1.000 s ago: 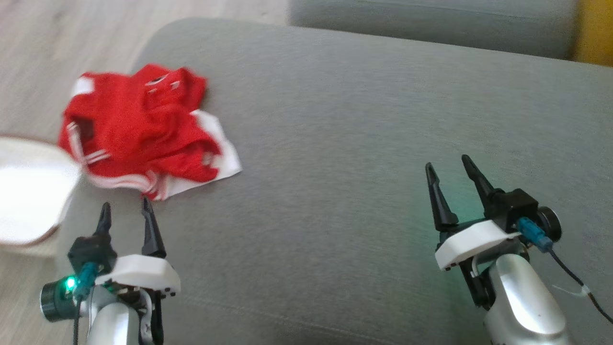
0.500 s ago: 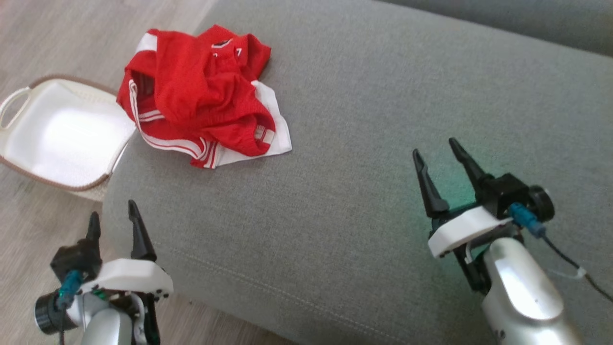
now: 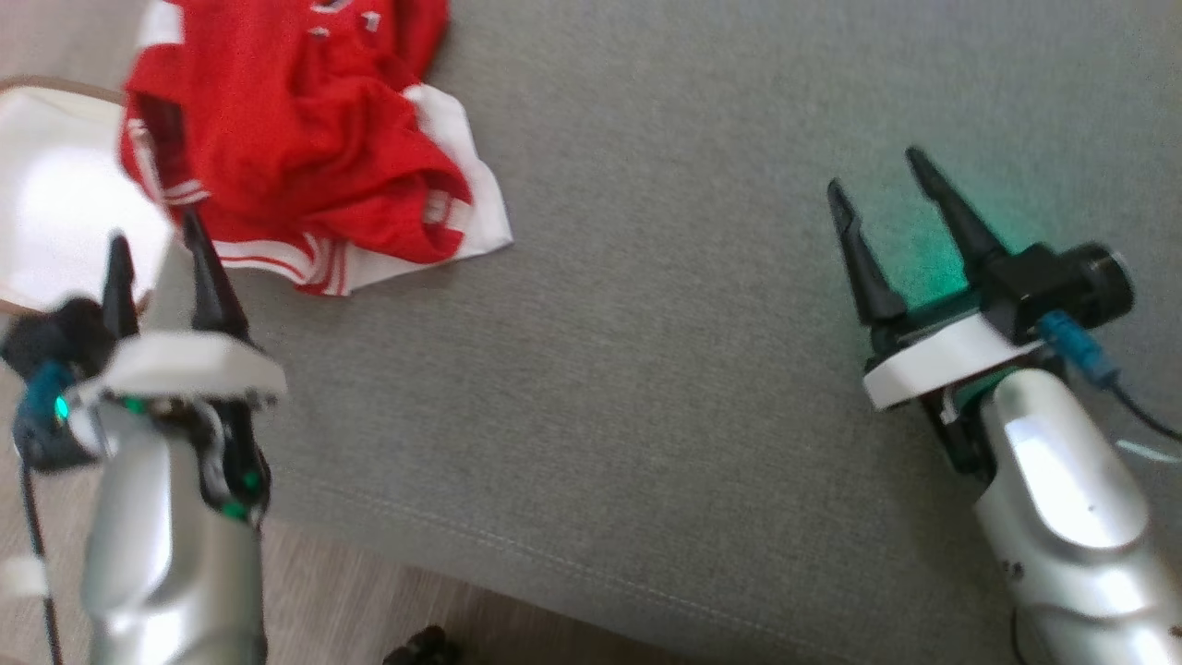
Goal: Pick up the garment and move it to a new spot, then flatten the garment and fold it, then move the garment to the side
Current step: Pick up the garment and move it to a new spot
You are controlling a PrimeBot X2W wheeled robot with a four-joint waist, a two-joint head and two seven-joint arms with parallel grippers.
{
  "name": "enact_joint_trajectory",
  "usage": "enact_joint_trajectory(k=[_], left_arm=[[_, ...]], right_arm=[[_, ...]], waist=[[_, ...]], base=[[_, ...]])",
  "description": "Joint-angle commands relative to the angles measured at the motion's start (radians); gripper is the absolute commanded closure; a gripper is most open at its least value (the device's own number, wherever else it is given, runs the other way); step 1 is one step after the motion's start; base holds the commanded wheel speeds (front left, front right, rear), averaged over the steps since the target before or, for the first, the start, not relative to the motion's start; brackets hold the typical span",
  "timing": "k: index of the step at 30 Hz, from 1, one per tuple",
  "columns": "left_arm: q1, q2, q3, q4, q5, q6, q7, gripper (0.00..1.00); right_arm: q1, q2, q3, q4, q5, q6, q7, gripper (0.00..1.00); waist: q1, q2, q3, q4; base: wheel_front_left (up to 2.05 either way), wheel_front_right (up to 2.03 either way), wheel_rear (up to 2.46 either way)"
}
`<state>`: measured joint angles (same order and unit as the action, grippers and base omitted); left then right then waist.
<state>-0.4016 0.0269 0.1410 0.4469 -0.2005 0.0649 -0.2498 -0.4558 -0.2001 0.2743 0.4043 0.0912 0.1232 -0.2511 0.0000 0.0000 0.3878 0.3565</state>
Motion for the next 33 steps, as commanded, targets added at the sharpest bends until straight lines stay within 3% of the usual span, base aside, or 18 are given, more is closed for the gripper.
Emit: enact_joint_trajectory(k=[1,8,17,19,27,33], left_arm=[[-0.037,0.035,0.044,-0.017,0.008,-0.008,-0.012,0.00],[-0.187,0.072,0.102,0.088,0.036,-0.038,-0.012,0.00],[-0.297,0.120,0.125,0.268,0.078,0.011,-0.012,0.02],[-0.306,0.127,0.120,0.272,0.087,0.008,-0.012,1.00],[-0.344,0.142,0.076,0.207,0.136,-0.018,-0.012,1.00],[-0.387,0.150,0.008,0.140,0.183,-0.048,-0.012,1.00]], right_arm=[[-0.020,-0.001,0.016,-0.038,0.011,0.008,-0.011,0.00],[-0.045,-0.032,0.015,-0.086,0.019,0.008,-0.011,0.00],[-0.057,-0.035,-0.005,-0.108,0.031,0.008,-0.011,0.00],[-0.057,-0.032,-0.012,-0.110,0.034,0.008,-0.011,0.00],[-0.052,0.010,-0.030,-0.109,0.040,0.008,-0.011,0.00],[-0.048,0.062,-0.032,-0.111,0.054,0.008,-0.011,0.00]], waist=[[0.0000,0.0000,0.049,-0.033],[0.0000,0.0000,0.125,-0.079],[0.0000,0.0000,0.165,-0.130],[0.0000,0.0000,0.166,-0.138],[0.0000,0.0000,0.139,-0.184],[0.0000,0.0000,0.094,-0.267]], base=[[0.00,0.00,0.00],[0.00,0.00,0.00],[0.00,0.00,0.00],[0.00,0.00,0.00],[0.00,0.00,0.00],[0.00,0.00,0.00]])
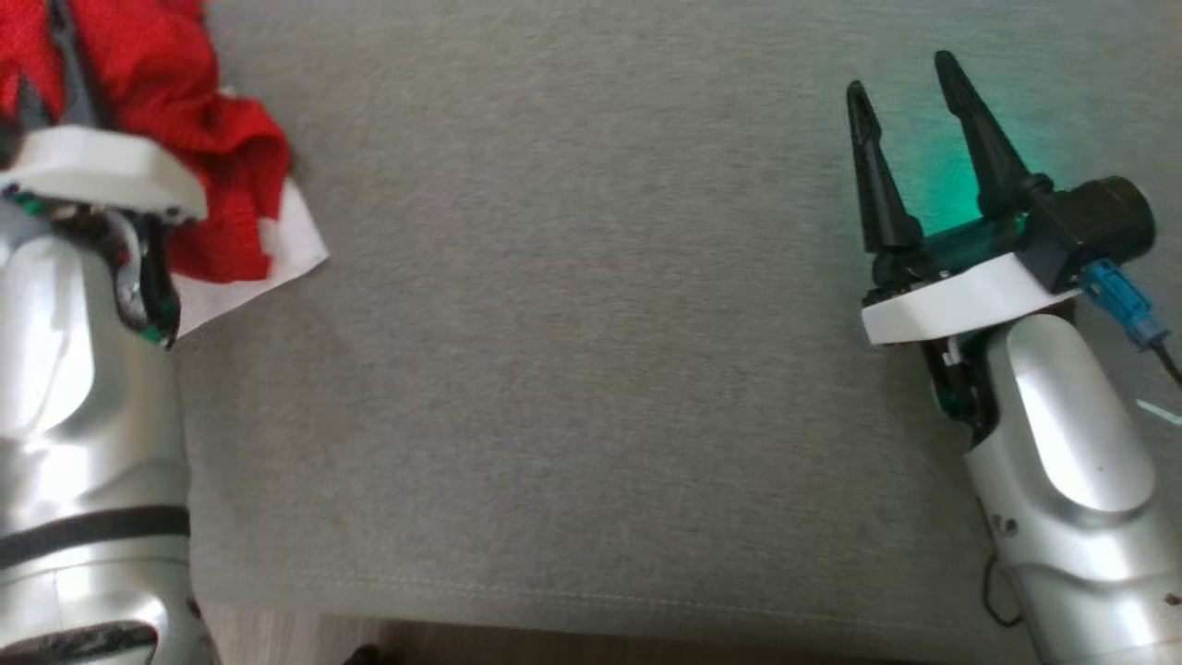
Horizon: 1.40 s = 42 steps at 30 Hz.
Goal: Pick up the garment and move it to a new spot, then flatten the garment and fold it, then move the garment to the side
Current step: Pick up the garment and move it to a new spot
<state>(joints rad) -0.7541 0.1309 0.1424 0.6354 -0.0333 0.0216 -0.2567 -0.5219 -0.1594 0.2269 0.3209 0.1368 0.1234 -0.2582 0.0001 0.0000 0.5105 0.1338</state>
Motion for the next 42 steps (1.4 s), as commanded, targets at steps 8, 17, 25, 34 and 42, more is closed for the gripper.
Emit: enact_joint_trajectory(k=[8,17,25,34,42], left_arm=[[-0.070,0.004,-0.093,-0.138,0.052,-0.037,-0.005,1.00],[-0.039,-0.072,-0.304,-0.167,0.047,-0.087,-0.005,1.00],[-0.001,-0.080,-0.555,-0.168,-0.103,-0.072,-0.005,1.00],[0.032,-0.080,-0.751,-0.149,-0.220,0.013,-0.005,1.00],[0.109,-0.072,-0.689,-0.159,-0.187,0.085,-0.005,0.00]], right_arm=[[0.037,0.068,0.013,-0.029,0.023,0.007,-0.004,0.00],[0.062,0.104,0.013,-0.012,0.052,0.007,-0.004,0.00],[0.064,0.109,0.042,-0.004,0.095,0.007,-0.004,0.00],[0.081,0.109,0.056,-0.005,0.123,0.007,-0.004,0.00],[0.090,0.109,0.051,-0.007,0.117,0.007,-0.004,0.00]], waist=[[-0.0001,0.0000,-0.086,-0.186],[-0.0001,0.0000,-0.149,-0.385],[-0.0001,0.0000,-0.169,-0.507],[-0.0001,0.0000,-0.171,-0.536],[-0.0001,0.0000,-0.172,-0.474]], base=[[0.00,0.00,0.00],[0.00,0.00,0.00],[0.00,0.00,0.00],[0.00,0.00,0.00],[0.00,0.00,0.00]])
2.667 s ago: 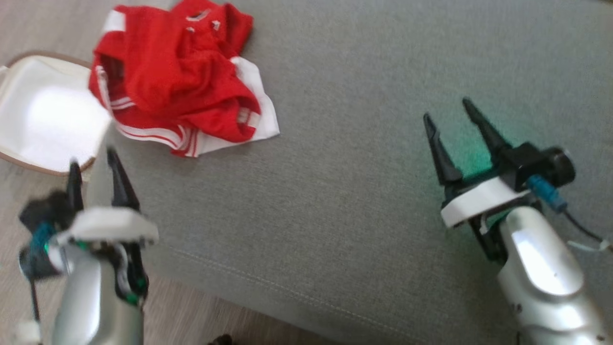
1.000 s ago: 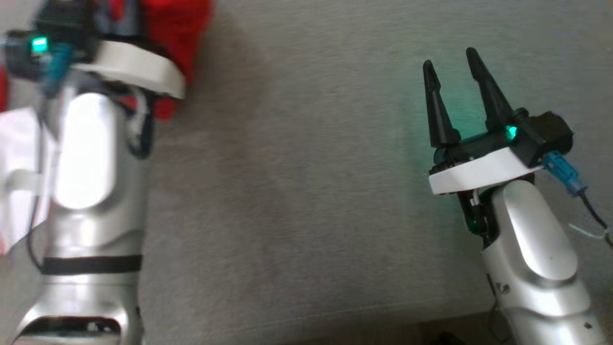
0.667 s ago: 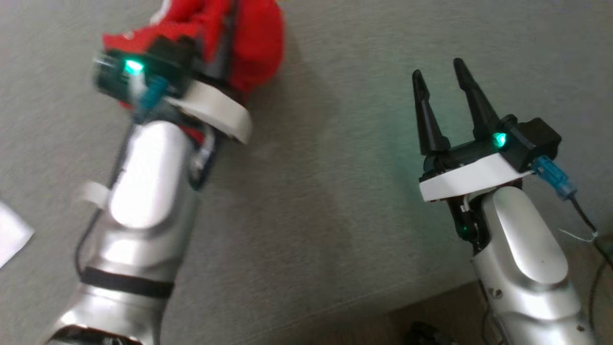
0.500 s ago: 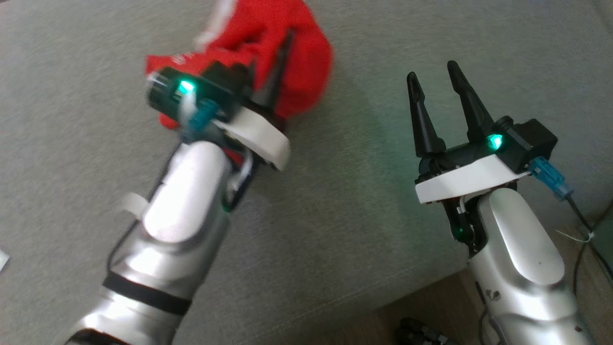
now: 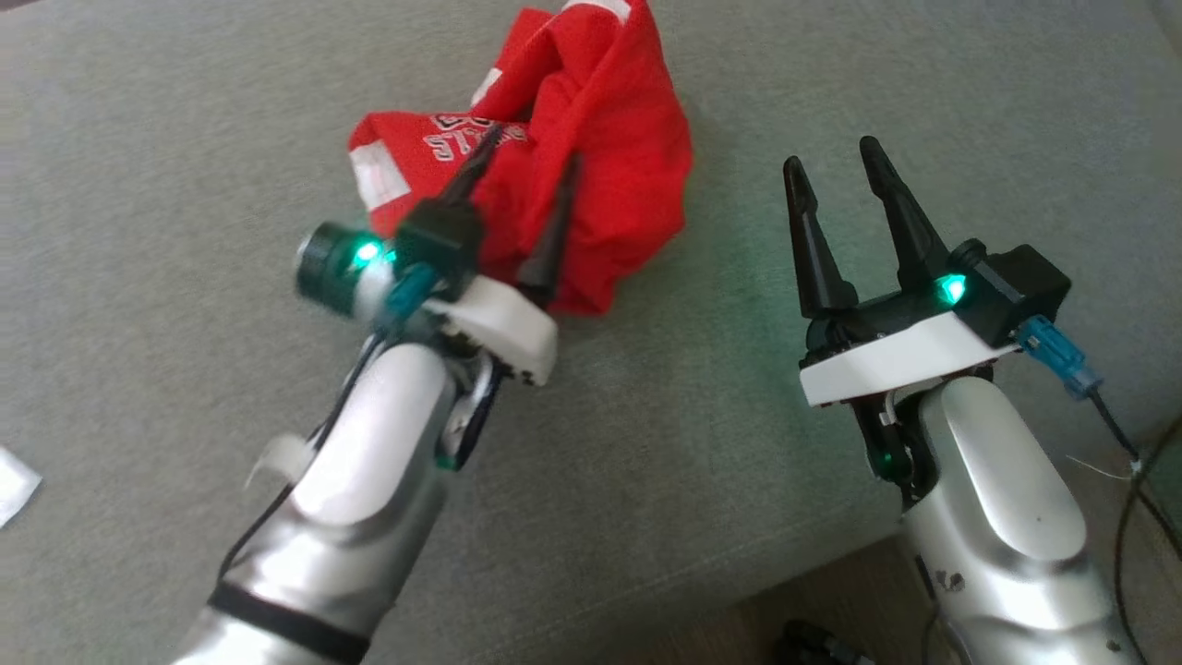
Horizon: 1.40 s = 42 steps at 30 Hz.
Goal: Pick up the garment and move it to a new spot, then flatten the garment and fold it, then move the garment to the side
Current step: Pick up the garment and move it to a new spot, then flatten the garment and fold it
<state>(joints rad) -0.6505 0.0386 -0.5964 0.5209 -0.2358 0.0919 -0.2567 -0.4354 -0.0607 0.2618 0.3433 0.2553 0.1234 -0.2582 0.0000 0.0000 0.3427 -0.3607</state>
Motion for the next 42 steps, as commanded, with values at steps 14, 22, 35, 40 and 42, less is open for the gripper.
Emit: enact_joint_trajectory(k=[14,22,35,40,42], left_arm=[[0.356,0.042,0.339,-0.222,0.060,0.094,-0.005,0.00],[0.507,0.026,0.446,-0.276,0.095,0.093,-0.005,0.00],[0.573,0.012,0.487,-0.284,0.109,0.072,-0.005,0.00],[0.563,0.012,0.464,-0.284,0.087,0.076,-0.005,0.00],[0.559,0.012,0.453,-0.284,0.080,0.079,-0.005,0.00]], right_arm=[[0.049,0.010,0.014,0.013,-0.057,0.007,-0.004,0.00],[0.089,0.009,0.006,0.038,-0.069,0.007,-0.004,0.00],[0.106,0.001,0.040,0.059,-0.080,0.007,-0.004,0.00],[0.080,-0.007,0.116,0.077,-0.102,0.007,-0.004,0.00],[0.061,-0.009,0.140,0.095,-0.114,0.007,-0.004,0.00]], waist=[[0.0000,0.0000,-0.083,0.194],[0.0000,0.0000,-0.136,0.255],[0.0000,0.0000,-0.162,0.305],[0.0000,0.0000,-0.148,0.321],[0.0000,0.0000,-0.142,0.328]], base=[[0.00,0.00,0.00],[0.00,0.00,0.00],[0.00,0.00,0.00],[0.00,0.00,0.00],[0.00,0.00,0.00]])
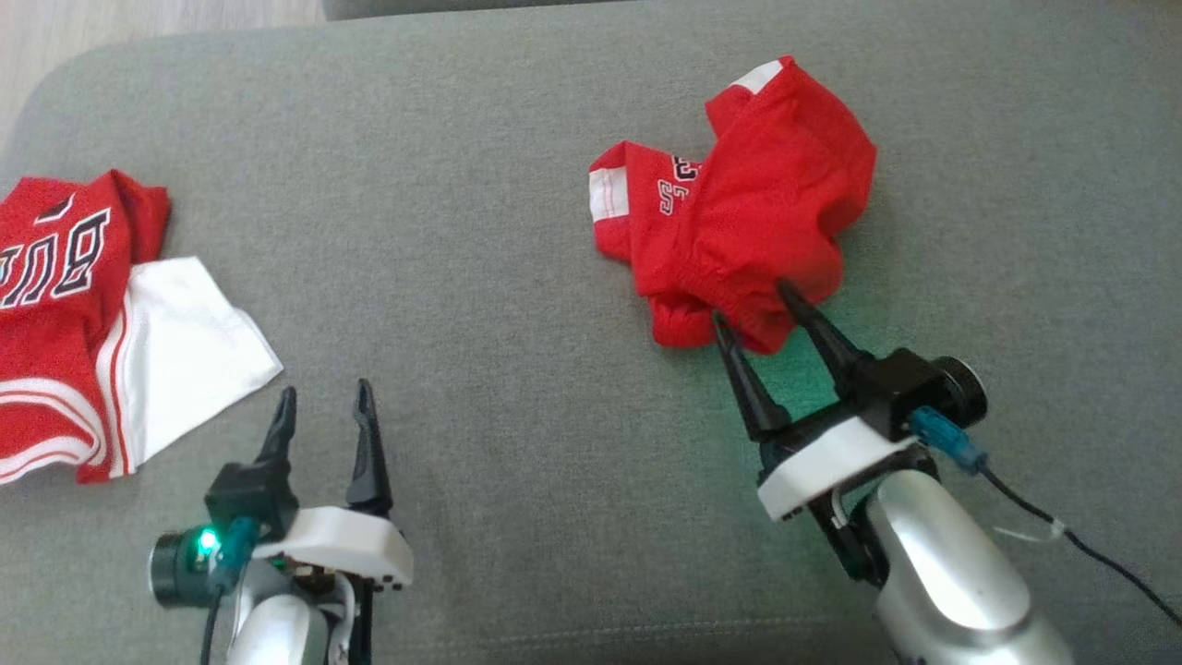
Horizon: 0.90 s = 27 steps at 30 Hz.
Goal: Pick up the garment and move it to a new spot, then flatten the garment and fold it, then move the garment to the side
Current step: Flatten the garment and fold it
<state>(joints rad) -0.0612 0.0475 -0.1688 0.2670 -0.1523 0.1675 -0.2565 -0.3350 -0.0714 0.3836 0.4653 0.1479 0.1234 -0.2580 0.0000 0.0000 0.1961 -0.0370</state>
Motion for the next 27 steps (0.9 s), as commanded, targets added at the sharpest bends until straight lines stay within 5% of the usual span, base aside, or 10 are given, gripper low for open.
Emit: enact_joint_trajectory(k=[1,12,14,17,27], left_arm=[[-0.032,0.003,0.021,-0.029,-0.007,0.005,-0.005,0.00],[-0.045,0.003,-0.015,-0.022,-0.029,0.014,-0.005,0.00],[-0.049,0.003,-0.018,-0.023,-0.031,0.016,-0.005,0.00],[-0.055,0.003,-0.023,-0.024,-0.034,0.019,-0.005,0.00],[-0.067,0.003,-0.050,-0.011,-0.047,0.006,-0.005,0.00]], right_arm=[[-0.049,0.002,0.025,-0.018,-0.012,0.007,-0.004,0.00],[-0.125,0.016,-0.029,0.145,-0.103,0.007,-0.004,0.00],[-0.137,0.018,-0.044,0.168,-0.113,0.007,-0.004,0.27],[-0.150,0.020,-0.062,0.186,-0.119,0.007,-0.004,1.00],[-0.182,0.012,-0.144,0.021,-0.054,0.007,-0.004,1.00]], waist=[[0.0000,0.0000,0.007,0.009],[0.0000,0.0000,0.032,0.040],[0.0000,0.0000,0.037,0.044],[0.0000,0.0000,0.044,0.047],[0.0000,0.0000,0.035,0.047]], base=[[0.00,0.00,0.00],[0.00,0.00,0.00],[0.00,0.00,0.00],[0.00,0.00,0.00],[0.00,0.00,0.00]])
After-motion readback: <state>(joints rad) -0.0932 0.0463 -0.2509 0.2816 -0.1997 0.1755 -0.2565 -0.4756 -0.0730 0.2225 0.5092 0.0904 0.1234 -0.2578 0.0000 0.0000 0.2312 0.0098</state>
